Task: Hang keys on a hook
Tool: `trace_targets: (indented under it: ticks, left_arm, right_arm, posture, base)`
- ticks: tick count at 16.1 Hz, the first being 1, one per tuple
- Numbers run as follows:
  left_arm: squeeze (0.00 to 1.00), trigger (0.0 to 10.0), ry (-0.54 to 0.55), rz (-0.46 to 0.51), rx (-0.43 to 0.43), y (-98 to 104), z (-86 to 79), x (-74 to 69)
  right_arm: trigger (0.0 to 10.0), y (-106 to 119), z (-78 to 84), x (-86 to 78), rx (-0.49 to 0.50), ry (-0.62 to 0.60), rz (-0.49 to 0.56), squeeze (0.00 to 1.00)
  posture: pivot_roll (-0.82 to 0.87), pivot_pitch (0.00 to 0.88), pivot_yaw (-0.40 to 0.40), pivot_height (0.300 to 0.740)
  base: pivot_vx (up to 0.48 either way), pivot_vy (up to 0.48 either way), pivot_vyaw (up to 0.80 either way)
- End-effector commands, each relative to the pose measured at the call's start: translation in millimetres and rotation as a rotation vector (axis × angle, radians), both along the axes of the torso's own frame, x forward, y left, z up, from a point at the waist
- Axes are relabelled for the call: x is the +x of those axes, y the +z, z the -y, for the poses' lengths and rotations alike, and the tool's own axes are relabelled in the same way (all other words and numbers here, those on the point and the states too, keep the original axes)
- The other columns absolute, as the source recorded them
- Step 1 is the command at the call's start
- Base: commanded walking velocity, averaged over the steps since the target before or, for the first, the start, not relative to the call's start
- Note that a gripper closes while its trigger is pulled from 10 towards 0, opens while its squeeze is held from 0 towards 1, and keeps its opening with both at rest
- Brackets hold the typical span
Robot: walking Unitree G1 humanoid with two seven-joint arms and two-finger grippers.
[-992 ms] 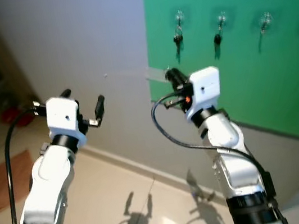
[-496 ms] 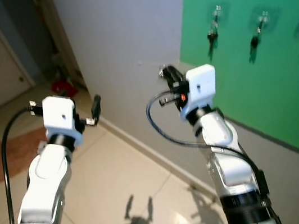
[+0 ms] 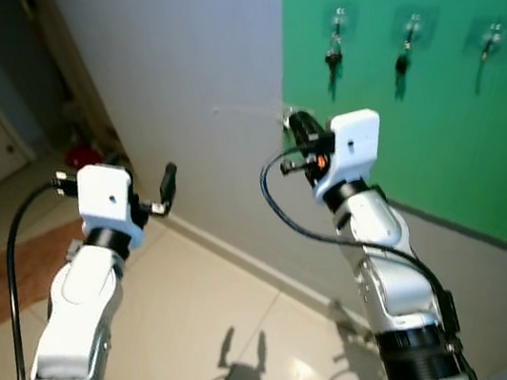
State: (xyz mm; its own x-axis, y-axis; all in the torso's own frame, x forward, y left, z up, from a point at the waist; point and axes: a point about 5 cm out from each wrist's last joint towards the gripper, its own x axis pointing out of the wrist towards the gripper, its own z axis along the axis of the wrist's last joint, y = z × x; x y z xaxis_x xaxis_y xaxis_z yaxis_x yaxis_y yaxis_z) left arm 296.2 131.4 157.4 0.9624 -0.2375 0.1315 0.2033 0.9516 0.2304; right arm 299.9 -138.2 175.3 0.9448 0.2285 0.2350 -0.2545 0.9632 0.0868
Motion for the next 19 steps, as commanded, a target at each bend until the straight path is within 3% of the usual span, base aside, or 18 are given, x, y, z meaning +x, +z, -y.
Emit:
trace_targets:
  ticks: [1,7,12,19]
  left_arm:
    - [0.00,10.0,-0.014,0.018,0.000,4,-0.1,0.8]
    - [0.00,10.0,-0.028,0.016,0.003,5,-1.4,0.6]
    - [0.00,10.0,-0.047,0.004,-0.001,3,0.3,0.5]
    - [0.00,10.0,-0.077,-0.013,0.011,0,3.5,-0.2]
  right_arm:
    - [10.0,3,2.8,-1.7,0.012,-0.013,0.007,0.00]
    - [10.0,6,13.4,-5.4,0.034,-0.044,0.017,0.00]
    - [10.0,7,18.3,-9.5,0.042,-0.055,0.044,0.00]
    - [10.0,12,17.4,-10.8,0.084,-0.038,0.059,0.00]
  posture:
    - [-0.07,0.000,0.005,0.718]
    - [-0.07,0.000,0.007,0.718]
    - [-0.08,0.000,0.011,0.718]
    - [-0.08,0.000,0.017,0.718]
  base:
    - [0.322,0.000,-0.80]
    - [0.353,0.000,-0.80]
    - [0.319,0.000,0.00]
    - [0.000,0.000,0.00]
